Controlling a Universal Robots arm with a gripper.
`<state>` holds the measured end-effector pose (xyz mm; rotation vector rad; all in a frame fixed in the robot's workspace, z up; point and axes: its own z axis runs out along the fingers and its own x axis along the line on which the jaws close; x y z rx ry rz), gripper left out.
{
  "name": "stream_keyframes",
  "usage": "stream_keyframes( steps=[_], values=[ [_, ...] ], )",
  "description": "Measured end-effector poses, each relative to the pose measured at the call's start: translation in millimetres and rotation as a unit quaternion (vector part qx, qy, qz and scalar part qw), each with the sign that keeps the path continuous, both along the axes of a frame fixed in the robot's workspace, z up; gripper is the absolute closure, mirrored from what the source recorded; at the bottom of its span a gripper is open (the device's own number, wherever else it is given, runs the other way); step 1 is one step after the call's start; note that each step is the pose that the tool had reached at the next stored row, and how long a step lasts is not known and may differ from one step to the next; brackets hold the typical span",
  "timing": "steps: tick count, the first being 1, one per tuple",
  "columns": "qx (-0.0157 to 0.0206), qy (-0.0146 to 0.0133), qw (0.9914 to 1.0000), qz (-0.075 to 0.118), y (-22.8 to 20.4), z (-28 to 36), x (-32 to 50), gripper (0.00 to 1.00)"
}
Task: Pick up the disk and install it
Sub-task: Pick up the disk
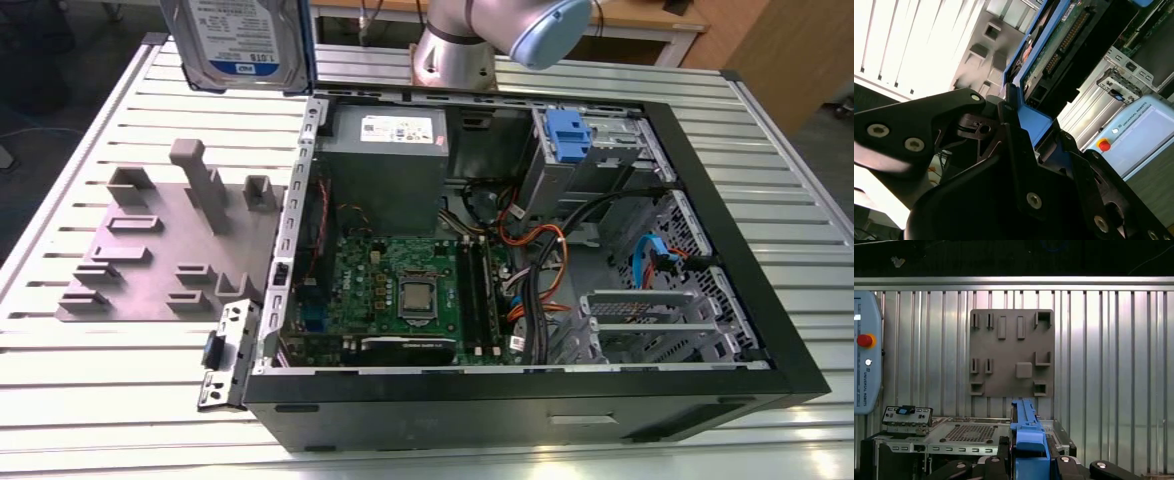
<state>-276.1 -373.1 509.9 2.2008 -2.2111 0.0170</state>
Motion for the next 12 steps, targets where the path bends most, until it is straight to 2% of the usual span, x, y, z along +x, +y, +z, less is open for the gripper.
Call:
stream_keyframes(
  steps=[2,5,12],
  values=[
    [0.0000,-0.0001,1.00000,0.000,-9.7,-0.3,0.0,0.64],
    [0.0000,0.0000,1.00000,0.000,-15.6,-0.3,0.0,0.64],
    [0.0000,0.0000,1.00000,0.000,-16.2,-0.3,0.0,0.64]
  ],
)
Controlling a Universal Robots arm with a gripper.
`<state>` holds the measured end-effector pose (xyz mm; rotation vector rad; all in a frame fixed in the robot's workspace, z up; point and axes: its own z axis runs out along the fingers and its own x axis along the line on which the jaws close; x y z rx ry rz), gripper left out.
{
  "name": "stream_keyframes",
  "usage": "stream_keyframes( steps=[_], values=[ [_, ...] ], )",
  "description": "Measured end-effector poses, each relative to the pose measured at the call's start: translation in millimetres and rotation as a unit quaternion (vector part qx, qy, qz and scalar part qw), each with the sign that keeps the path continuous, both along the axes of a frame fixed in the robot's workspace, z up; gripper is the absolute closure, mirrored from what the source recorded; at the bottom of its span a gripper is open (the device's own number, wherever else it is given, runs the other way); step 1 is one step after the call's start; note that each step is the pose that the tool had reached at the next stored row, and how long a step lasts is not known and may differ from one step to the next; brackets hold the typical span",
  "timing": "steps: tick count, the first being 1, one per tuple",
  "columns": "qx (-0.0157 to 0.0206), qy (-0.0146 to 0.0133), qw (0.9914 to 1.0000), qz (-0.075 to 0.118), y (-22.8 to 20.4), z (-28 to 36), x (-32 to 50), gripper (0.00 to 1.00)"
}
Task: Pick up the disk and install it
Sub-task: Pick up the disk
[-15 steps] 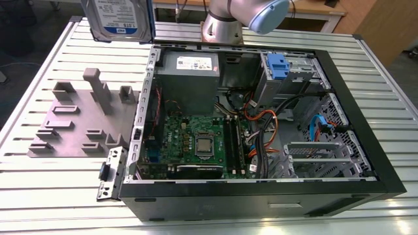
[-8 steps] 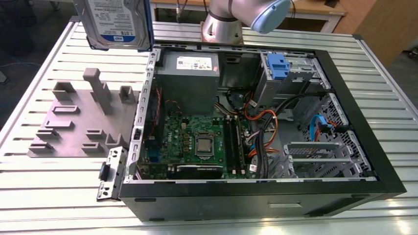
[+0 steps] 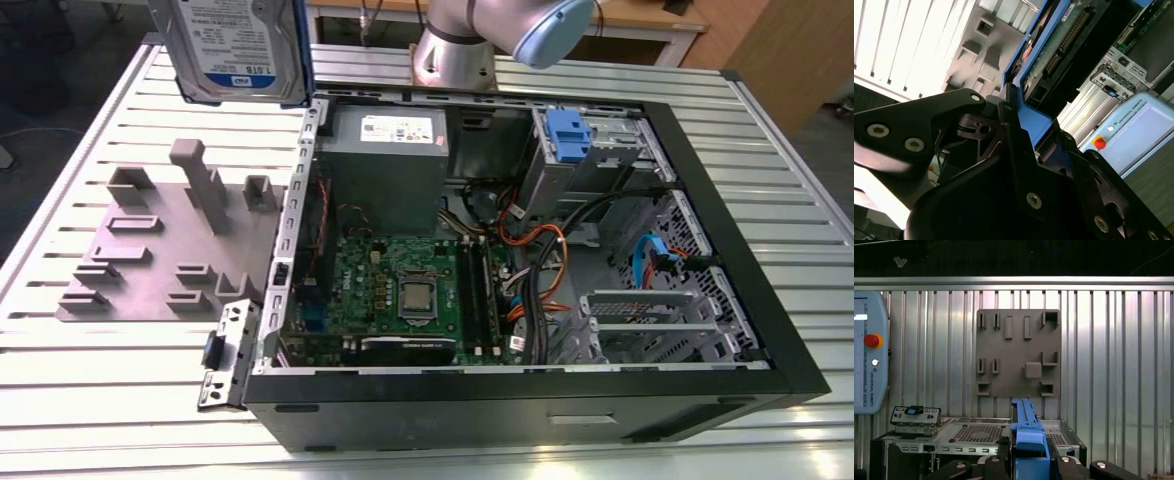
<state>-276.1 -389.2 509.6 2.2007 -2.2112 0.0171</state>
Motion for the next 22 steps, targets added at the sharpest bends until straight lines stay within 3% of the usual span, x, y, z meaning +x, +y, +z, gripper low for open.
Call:
stream_keyframes(
  steps=[1,2,5,10,17,19,22],
  values=[
    [0.0005,0.0001,1.00000,0.000,-0.1,0.0,0.0,0.64],
    [0.0033,0.0001,0.99999,0.000,-0.7,0.0,0.0,0.64],
    [0.0148,0.0000,0.99989,0.000,-4.6,-0.4,0.5,0.64],
    [0.0153,0.0000,0.99988,0.000,-7.4,-1.0,11.5,0.64],
    [0.0154,-0.0001,0.99988,0.000,-22.6,-5.2,18.9,0.64],
    [0.0153,0.0000,0.99988,0.000,-24.1,-5.9,25.8,0.64],
    [0.0153,0.0000,0.99988,0.000,-24.2,-6.0,26.7,0.64]
  ],
)
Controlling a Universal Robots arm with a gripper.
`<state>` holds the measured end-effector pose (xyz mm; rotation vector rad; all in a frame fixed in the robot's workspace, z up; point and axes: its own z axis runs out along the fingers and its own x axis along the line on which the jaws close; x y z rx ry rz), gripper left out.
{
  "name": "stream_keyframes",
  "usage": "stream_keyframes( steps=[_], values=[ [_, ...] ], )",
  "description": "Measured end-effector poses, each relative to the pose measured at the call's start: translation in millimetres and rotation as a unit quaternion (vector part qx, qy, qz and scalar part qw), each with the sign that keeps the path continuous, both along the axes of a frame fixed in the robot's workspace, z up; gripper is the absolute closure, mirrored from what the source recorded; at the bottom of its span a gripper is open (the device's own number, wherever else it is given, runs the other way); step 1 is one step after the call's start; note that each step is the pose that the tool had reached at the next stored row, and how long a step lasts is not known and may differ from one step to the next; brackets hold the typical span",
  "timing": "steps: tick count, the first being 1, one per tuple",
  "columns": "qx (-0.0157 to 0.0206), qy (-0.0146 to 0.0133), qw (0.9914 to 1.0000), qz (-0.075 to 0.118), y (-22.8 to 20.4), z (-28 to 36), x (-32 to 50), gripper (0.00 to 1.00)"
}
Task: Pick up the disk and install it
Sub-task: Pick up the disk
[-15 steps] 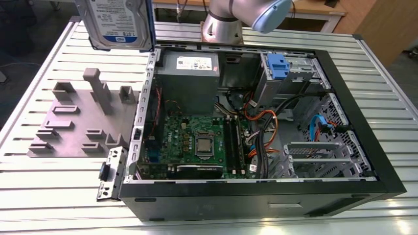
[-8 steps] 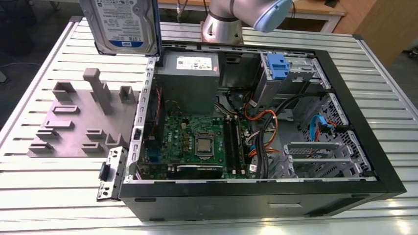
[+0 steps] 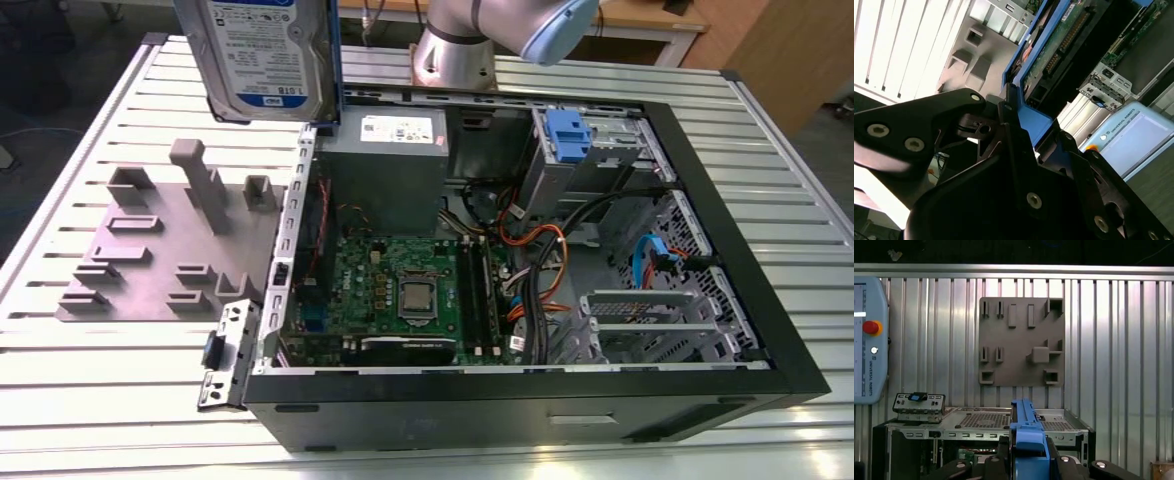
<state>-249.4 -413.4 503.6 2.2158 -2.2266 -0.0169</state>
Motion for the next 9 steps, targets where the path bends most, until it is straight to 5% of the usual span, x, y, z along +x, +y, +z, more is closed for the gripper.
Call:
stream_keyframes(
  steps=[9],
  values=[
    [0.0000,0.0000,1.00000,0.000,0.0,0.0,0.2,0.64]
  ],
)
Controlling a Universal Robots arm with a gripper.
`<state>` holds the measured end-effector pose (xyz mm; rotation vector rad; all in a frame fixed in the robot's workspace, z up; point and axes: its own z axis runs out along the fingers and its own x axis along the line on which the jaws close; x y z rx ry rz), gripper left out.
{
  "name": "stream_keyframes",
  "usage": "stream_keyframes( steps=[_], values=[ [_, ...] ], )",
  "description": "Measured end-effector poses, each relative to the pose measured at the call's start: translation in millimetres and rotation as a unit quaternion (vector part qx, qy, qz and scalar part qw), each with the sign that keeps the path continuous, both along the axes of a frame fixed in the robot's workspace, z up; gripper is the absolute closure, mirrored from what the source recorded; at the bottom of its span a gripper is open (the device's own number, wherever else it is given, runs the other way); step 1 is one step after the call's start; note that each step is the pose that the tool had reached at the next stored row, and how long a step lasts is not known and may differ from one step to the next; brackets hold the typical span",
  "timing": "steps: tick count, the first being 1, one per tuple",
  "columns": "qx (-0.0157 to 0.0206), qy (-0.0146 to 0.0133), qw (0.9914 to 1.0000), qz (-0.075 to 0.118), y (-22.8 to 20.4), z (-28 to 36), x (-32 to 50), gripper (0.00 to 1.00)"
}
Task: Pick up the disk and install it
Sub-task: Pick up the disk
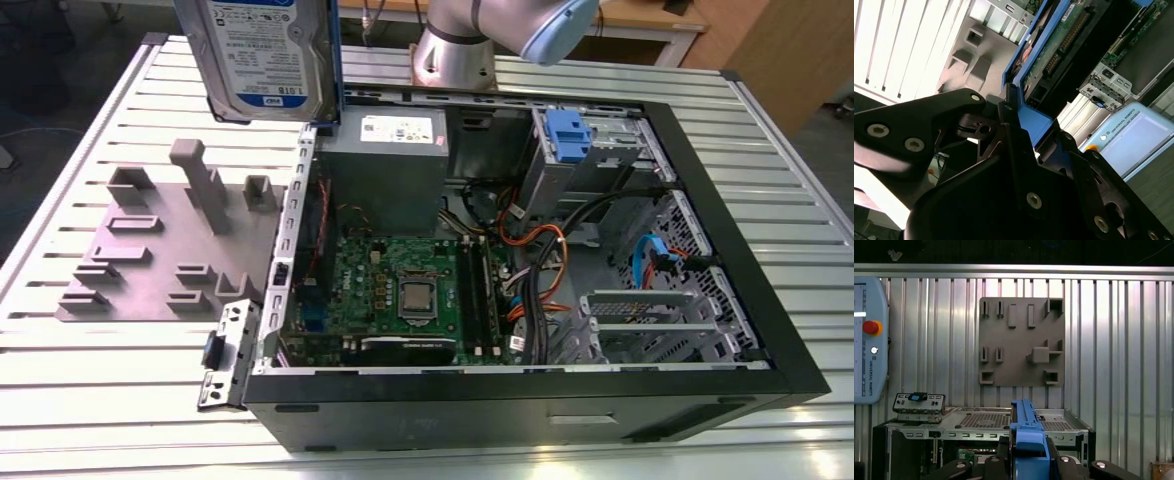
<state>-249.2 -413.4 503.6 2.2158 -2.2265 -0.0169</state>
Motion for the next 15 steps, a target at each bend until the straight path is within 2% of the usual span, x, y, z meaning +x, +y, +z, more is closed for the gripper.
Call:
stream_keyframes(
  steps=[8,15],
  values=[
    [0.0000,0.0000,1.00000,0.000,0.0,-0.1,2.6,0.64],
    [0.0000,0.0000,1.00000,0.000,0.0,-0.4,12.7,0.64]
  ],
)
